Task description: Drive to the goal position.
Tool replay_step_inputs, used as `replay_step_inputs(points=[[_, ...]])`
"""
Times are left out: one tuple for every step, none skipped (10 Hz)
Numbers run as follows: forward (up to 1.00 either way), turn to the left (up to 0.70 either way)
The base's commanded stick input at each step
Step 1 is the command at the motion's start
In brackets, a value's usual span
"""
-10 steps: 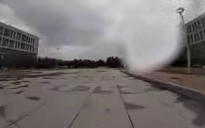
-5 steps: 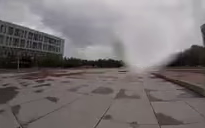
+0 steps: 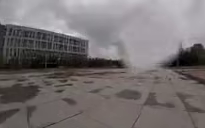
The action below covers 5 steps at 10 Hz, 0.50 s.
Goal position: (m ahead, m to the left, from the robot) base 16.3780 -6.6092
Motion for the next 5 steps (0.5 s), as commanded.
replay_step_inputs(points=[[0.7, 0.35], [0.7, 0.35], [0.7, 0.35], [0.7, 0.35], [0.7, 0.35]])
